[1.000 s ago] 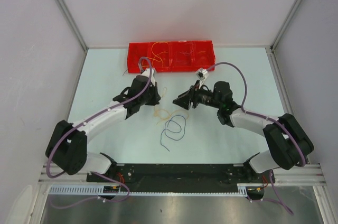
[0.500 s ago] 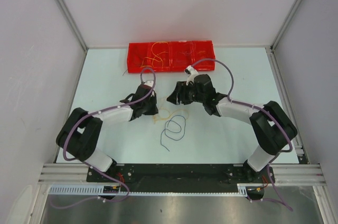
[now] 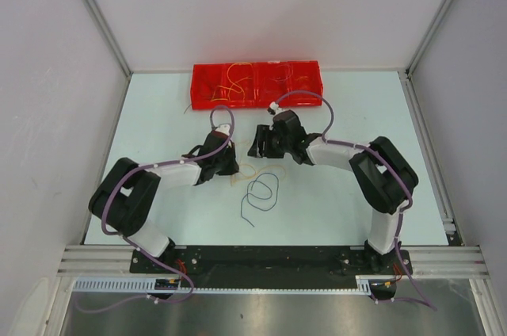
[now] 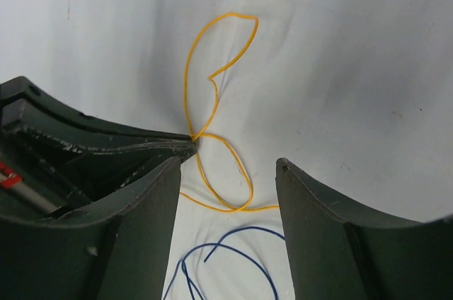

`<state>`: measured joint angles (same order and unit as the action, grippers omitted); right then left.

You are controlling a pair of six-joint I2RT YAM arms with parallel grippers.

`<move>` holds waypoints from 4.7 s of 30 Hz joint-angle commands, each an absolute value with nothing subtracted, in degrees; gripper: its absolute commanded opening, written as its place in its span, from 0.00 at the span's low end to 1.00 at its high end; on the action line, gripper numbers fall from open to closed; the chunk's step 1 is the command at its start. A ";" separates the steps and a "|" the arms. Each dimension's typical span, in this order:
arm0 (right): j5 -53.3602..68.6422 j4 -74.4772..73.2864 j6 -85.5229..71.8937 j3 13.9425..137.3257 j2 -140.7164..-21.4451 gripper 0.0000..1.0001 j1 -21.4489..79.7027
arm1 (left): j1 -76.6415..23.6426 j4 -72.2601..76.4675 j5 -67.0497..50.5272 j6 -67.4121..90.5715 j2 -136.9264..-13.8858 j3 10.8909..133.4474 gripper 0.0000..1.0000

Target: Untangle the cables

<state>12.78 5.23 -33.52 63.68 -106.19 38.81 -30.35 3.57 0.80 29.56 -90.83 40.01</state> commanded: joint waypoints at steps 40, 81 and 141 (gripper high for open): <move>11.69 2.99 -32.34 83.57 -110.05 0.00 39.46 | -29.97 -15.10 -0.18 29.97 -65.94 42.97 0.85; 4.22 -4.05 -13.54 134.29 -119.09 0.00 37.35 | -29.79 -42.10 19.60 25.66 -22.50 46.05 1.00; 5.45 12.58 -12.66 136.31 -151.69 0.00 30.85 | -25.31 -41.57 19.60 25.49 -22.85 45.88 1.00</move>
